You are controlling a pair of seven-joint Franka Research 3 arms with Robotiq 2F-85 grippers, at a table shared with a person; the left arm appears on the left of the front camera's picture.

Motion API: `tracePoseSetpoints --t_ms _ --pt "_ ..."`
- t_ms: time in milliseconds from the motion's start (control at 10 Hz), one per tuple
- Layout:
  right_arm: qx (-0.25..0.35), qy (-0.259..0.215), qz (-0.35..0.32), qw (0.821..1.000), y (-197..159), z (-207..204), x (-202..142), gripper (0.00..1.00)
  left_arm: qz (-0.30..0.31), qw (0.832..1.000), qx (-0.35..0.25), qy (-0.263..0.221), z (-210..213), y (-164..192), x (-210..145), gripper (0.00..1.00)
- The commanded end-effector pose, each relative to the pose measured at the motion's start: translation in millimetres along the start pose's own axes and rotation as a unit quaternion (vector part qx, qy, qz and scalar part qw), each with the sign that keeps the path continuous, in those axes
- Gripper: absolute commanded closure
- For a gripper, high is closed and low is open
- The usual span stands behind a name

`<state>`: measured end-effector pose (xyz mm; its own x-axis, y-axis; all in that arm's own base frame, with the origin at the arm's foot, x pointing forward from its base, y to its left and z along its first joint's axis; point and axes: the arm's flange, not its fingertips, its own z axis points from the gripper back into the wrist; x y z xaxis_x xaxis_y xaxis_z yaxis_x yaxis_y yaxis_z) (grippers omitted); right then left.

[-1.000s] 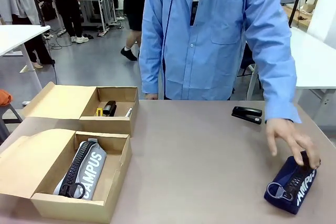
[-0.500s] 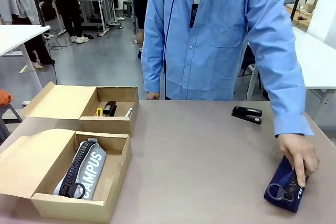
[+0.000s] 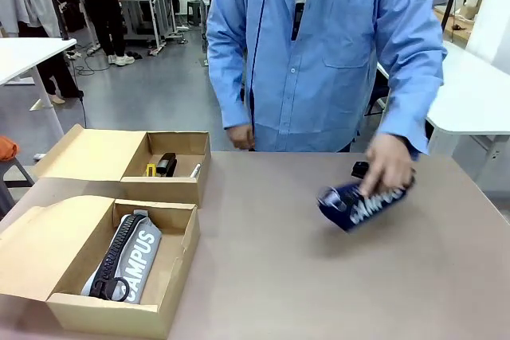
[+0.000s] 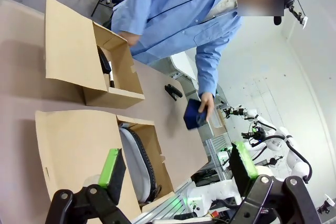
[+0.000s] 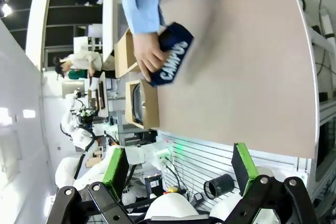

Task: Place items inside the box.
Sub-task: Pick up a Pencil pouch or Stapler and place it inside the Mailer Box closest to the robot.

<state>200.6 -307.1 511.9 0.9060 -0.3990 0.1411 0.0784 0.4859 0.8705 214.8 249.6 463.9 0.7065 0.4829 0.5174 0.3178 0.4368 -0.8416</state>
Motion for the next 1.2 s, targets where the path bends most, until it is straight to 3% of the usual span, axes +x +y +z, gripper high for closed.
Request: tracePoseSetpoints --t_ms 0,100,200,300,500,700,800,900,1100 --pt "0.01 -0.003 0.005 1.0 2 3 -1 0.0 -0.008 1.0 -0.009 -0.006 -1 -2 0 0.0" --pt "0.0 0.0 0.0 1.0 0 0 0 0.0 -0.008 1.0 -0.009 -0.006 -1 -2 0 0.0" --pt "-0.04 0.034 0.067 0.996 19 -30 15 0.0 -0.008 1.0 -0.009 -0.006 -1 -2 0 0.0" --pt "-0.079 0.087 0.163 0.98 40 -77 40 0.0 -0.008 1.0 -0.009 -0.006 -1 -2 0 0.0" --pt "-0.107 0.169 0.256 0.946 63 -172 76 0.0 -0.008 1.0 -0.009 -0.006 -1 -2 0 0.0" --pt "-0.148 0.246 0.309 0.907 71 -262 80 0.0 -0.008 1.0 -0.009 -0.006 -1 -2 0 0.0" --pt "-0.186 0.287 0.318 0.884 72 -279 68 0.0 -0.008 1.0 -0.009 -0.006 -1 -2 0 0.0" --pt "-0.127 0.229 0.276 0.925 92 -253 74 0.0 -0.008 1.0 -0.009 -0.006 -1 -2 0 0.0" --pt "-0.127 0.229 0.276 0.925 92 -253 74 0.0 -0.008 1.0 -0.009 -0.006 -1 -2 0 0.0"
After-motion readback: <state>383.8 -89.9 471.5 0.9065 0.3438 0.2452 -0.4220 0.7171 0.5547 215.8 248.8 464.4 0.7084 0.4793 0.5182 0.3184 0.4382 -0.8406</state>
